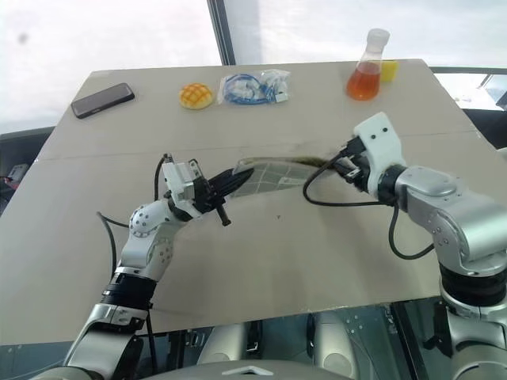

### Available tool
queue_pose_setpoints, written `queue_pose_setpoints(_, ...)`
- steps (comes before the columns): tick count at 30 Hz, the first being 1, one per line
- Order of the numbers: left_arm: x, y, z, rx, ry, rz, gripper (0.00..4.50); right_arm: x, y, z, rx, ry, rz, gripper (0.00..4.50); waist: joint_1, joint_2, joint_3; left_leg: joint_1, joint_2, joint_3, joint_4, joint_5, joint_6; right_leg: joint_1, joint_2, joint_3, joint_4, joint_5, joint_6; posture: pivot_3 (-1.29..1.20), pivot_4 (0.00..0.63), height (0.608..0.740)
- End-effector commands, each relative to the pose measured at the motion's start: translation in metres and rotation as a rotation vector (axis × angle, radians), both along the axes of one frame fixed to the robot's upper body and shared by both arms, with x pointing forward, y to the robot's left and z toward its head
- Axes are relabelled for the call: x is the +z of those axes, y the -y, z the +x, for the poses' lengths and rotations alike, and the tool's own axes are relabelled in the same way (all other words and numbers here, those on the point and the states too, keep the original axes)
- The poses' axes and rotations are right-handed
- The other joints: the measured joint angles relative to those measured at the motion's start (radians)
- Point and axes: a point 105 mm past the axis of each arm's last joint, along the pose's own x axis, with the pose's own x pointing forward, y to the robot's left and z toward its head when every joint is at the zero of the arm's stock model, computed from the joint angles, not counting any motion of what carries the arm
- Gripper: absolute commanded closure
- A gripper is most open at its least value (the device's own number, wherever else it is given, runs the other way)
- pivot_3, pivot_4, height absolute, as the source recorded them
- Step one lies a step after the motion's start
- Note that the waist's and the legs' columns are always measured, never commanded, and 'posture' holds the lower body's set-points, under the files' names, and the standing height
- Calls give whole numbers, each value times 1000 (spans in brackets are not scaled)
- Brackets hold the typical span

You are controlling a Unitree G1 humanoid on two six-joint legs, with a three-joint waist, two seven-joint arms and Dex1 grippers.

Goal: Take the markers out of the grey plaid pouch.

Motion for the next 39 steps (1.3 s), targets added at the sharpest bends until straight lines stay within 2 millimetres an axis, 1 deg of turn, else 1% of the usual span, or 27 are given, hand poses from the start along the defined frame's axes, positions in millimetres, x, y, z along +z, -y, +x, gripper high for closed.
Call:
queue_pose_setpoints(1,-2,-1,4,35,50,74,3176,-2,-6,-4,22,28,-22,2235,2,0,0,0,0,0,0,0,0,0,0,0,0,0,0,0,150,740)
queue_pose_setpoints(3,-6,-2,8,79,88,132,2186,-4,-8,-3,18,34,-19,2235,4,0,0,0,-1,0,0,0,0,0,0,0,0,0,0,0,150,740)
queue_pose_setpoints(4,-9,-3,9,110,111,172,1811,-4,-8,-3,17,36,-16,2235,4,0,0,0,-1,1,0,0,0,0,0,0,0,0,0,0,150,740)
queue_pose_setpoints(7,-15,-6,12,158,135,236,1811,-5,-10,-3,18,39,-12,2235,4,0,0,-1,-1,1,0,0,0,0,0,0,0,0,0,0,150,740)
queue_pose_setpoints(9,-18,-7,9,158,144,268,1811,-4,-9,-6,23,42,-12,2235,4,0,0,-1,-1,1,0,0,0,0,0,0,0,0,0,0,150,740)
queue_pose_setpoints(13,-20,-7,6,138,151,281,2883,-4,-10,-13,45,37,-19,2235,4,0,0,-1,0,0,0,0,0,0,-1,0,0,0,0,0,150,740)
queue_pose_setpoints(14,-19,-7,6,139,154,280,3491,-4,-11,-15,55,33,-18,2235,4,0,0,-1,0,0,0,0,0,0,-1,0,0,0,0,0,150,740)
queue_pose_setpoints(15,-18,-8,7,140,156,279,3884,-4,-13,-17,65,30,-19,2235,4,0,0,-1,0,0,0,0,0,0,-1,0,0,0,-1,0,150,740)
queue_pose_setpoints(16,-17,-9,8,142,158,279,4426,-5,-15,-20,84,27,-21,2235,4,0,0,-1,0,-1,0,0,0,0,-1,0,0,0,-1,0,150,740)
queue_pose_setpoints(21,-13,-11,10,146,163,272,4426,-4,-27,-28,140,27,-13,2235,4,0,0,-1,0,-1,0,0,0,0,-1,0,0,0,-1,0,150,740)
queue_pose_setpoints(24,-4,-7,10,135,151,216,4426,-7,-37,-33,179,14,-1,2235,4,0,0,-1,0,-1,0,0,0,0,-1,0,0,0,-1,0,150,740)
queue_pose_setpoints(26,0,-5,10,125,134,177,4426,-11,-44,-32,189,-3,19,2235,4,0,0,-1,0,-1,0,0,0,0,-1,0,0,0,0,0,150,740)
queue_pose_setpoints(28,-1,-3,7,100,137,177,4426,-15,-49,-25,167,-25,62,2235,4,0,0,-1,0,-2,0,0,0,0,-1,0,0,0,0,0,150,740)
queue_pose_setpoints(31,0,-1,5,85,131,162,4500,-24,-51,-12,124,-65,112,2970,3,0,0,0,0,-1,0,0,0,0,0,0,0,0,0,0,150,740)
queue_pose_setpoints(34,2,-1,5,82,127,154,4500,-30,-50,-5,104,-95,135,4419,5,0,0,0,0,0,0,0,0,0,-1,0,0,0,0,0,150,740)
queue_pose_setpoints(36,4,0,6,86,124,141,4500,-34,-49,0,85,-107,141,4475,4,0,0,0,-1,0,0,0,0,0,-1,0,0,0,-1,0,150,740)
queue_pose_setpoints(39,7,2,6,90,115,123,4500,-34,-50,0,83,-104,133,4475,4,0,0,0,-1,1,0,0,0,0,0,0,0,1,-1,0,150,740)
